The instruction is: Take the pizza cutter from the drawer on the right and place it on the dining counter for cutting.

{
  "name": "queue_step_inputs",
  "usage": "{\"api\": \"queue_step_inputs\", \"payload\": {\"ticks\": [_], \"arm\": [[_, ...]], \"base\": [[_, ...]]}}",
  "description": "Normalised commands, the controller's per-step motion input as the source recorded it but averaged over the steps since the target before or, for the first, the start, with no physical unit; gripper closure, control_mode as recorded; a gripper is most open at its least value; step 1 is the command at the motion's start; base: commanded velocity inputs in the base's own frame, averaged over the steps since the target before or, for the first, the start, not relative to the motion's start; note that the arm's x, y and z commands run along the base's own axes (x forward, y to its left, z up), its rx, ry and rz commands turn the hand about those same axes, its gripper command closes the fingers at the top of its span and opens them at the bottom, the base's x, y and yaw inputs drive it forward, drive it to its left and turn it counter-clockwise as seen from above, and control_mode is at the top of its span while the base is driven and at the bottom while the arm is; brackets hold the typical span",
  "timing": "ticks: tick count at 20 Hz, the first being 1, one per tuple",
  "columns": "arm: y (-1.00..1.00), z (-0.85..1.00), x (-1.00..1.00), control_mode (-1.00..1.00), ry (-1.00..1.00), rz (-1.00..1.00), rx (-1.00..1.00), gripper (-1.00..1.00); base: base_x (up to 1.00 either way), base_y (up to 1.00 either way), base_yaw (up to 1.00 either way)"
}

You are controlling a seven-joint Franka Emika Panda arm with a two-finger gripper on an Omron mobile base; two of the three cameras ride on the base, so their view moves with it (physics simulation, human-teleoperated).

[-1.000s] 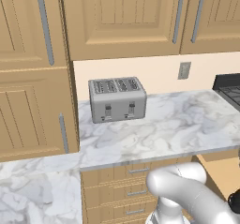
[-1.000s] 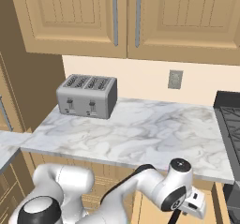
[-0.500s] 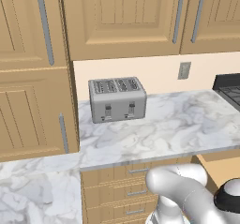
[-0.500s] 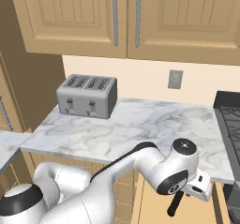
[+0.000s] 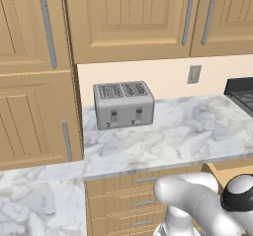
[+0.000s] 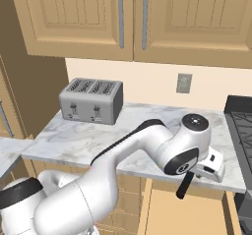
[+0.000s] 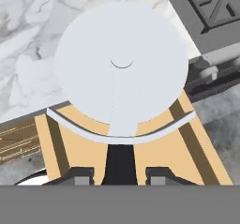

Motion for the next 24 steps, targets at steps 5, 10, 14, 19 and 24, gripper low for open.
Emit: {"api": "queue_step_inputs", "payload": {"ticks": [5,10,14,19,24], "arm": [[0.27,0.70,0.12,-1.00,0.00,0.00,0.00,1.00],[0.76,0.40,0.06,-1.00,0.00,0.01,0.00,1.00],[0.90,0.19,0.23,-1.00,0.00,0.06,0.00,1.00],[0.92,0.05,0.30,-1.00,0.00,0.12,0.00,1.00],[0.93,0.00,0.20,-1.00,0.02,0.16,0.00,1.00]], "base": [[0.00,0.00,0.00],[0.00,0.00,0.00],[0.00,0.00,0.00],[0.00,0.00,0.00],[0.00,0.00,0.00]]}}
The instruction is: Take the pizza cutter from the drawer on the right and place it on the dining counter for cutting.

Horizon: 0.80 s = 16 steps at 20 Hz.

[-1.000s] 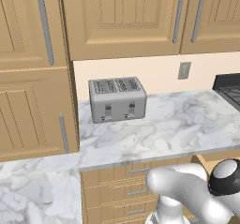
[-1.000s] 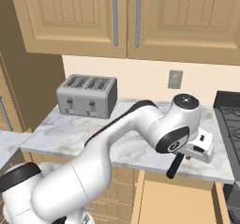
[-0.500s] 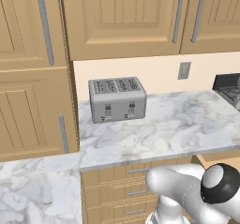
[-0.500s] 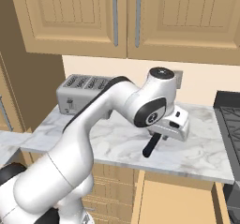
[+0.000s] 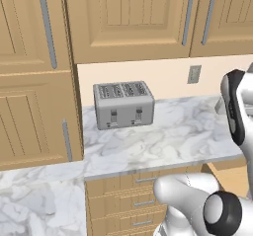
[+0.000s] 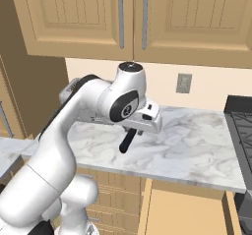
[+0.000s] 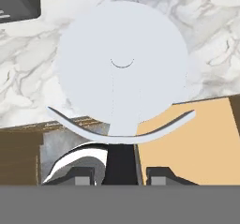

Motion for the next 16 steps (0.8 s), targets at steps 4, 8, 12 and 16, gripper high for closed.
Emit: {"api": "queue_step_inputs", "payload": {"ticks": [4,8,12,16], "arm": [[0.99,0.00,0.30,-1.00,0.06,0.12,0.00,1.00],[1.00,0.04,0.08,-1.00,0.11,0.02,0.00,1.00],[0.93,0.11,0.00,-1.00,0.11,0.00,0.00,1.00],[0.90,0.06,0.00,-1.00,0.13,0.00,0.00,1.00]], "base": [[0.00,0.00,0.00],[0.00,0.00,0.00],[0.00,0.00,0.00],[0.00,0.00,0.00]]}}
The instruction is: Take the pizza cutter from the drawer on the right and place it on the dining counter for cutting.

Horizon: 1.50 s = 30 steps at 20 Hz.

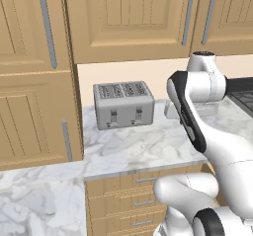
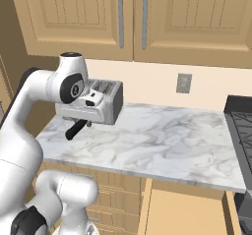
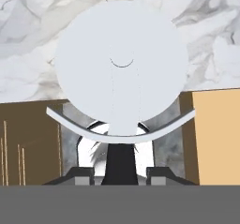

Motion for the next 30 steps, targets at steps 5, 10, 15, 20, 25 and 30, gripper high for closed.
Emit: {"api": "queue_step_inputs", "payload": {"ticks": [5,10,15,20,25,30], "arm": [[0.15,0.04,0.00,-1.00,0.07,-0.05,0.00,1.00],[-0.07,0.01,0.00,-1.00,0.02,-0.10,0.00,1.00],[-0.20,-0.01,0.00,-1.00,0.00,0.05,0.00,1.00],[-0.06,-0.09,0.00,-1.00,0.00,0.12,0.00,1.00],[0.00,-0.02,0.00,-1.00,0.00,0.02,0.00,1.00],[0.00,0.00,0.00,1.00,0.00,0.00,0.00,1.00]], "base": [[0.00,0.00,0.00],[0.00,0.00,0.00],[0.00,0.00,0.00],[0.00,0.00,0.00],[0.00,0.00,0.00],[-0.14,0.00,0.00]]}}
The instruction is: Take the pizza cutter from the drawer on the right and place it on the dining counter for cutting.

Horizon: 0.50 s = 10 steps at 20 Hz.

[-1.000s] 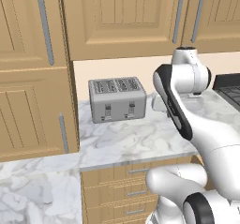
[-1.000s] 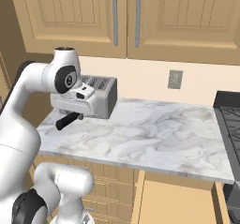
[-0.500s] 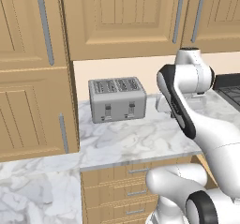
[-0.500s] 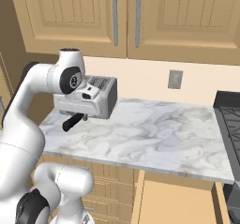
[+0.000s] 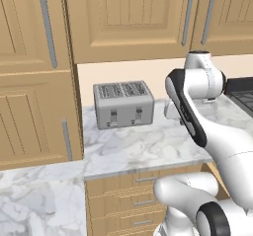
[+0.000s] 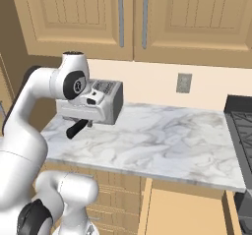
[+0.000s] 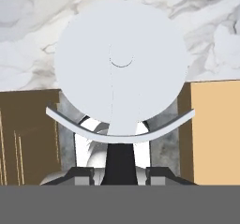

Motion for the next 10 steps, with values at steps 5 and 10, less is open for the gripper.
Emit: {"api": "queue_step_inputs", "payload": {"ticks": [5,10], "arm": [[0.00,0.00,0.00,1.00,0.00,0.00,0.00,1.00],[0.00,0.00,0.00,1.00,0.00,0.00,0.00,1.00]], "base": [[-0.79,0.00,0.00],[-0.96,0.02,0.09]]}}
